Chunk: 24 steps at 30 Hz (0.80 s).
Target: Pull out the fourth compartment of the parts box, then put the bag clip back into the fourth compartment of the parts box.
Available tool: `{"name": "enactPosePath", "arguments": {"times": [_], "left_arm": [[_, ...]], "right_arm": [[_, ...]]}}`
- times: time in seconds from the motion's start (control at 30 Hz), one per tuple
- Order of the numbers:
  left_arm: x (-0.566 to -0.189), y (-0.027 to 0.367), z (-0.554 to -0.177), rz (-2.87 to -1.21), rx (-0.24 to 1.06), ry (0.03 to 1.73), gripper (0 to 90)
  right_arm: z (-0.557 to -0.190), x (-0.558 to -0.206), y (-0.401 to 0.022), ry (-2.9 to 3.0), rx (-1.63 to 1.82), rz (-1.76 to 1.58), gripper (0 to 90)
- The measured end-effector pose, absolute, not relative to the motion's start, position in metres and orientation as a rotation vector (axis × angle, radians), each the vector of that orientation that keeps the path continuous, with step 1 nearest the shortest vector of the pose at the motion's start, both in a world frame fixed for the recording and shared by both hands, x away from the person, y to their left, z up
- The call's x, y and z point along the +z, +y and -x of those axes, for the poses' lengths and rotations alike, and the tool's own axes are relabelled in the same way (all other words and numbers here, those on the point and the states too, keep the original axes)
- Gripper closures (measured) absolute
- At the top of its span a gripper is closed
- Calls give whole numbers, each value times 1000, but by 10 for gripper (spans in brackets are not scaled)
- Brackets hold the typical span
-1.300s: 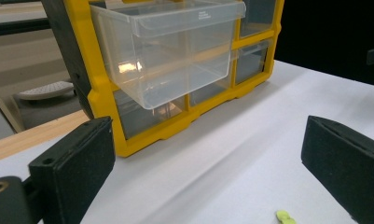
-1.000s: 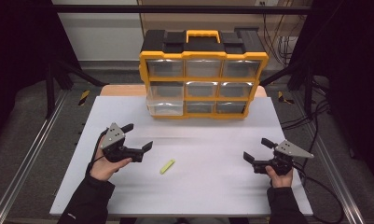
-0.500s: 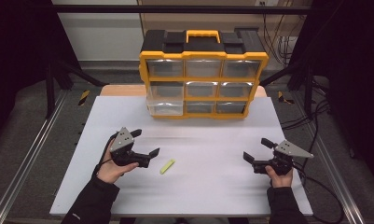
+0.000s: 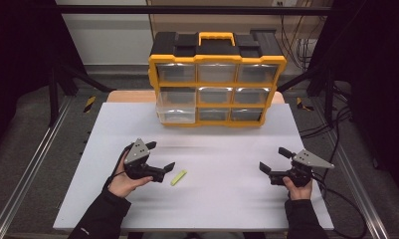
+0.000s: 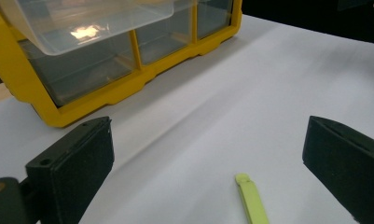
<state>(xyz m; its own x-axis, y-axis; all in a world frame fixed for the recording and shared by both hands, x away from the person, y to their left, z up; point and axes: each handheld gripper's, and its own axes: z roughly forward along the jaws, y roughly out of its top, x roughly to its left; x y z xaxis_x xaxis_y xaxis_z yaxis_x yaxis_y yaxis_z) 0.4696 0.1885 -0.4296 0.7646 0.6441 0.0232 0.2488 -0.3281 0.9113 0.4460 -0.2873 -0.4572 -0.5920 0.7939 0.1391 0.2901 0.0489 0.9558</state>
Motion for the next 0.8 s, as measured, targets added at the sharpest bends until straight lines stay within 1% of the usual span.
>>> {"name": "enactPosePath", "arguments": {"times": [0.8], "left_arm": [[-450, 164, -472, -2035, 408, 700, 22]], "right_arm": [[-447, -458, -286, 1907, 1559, -1090, 5]]}}
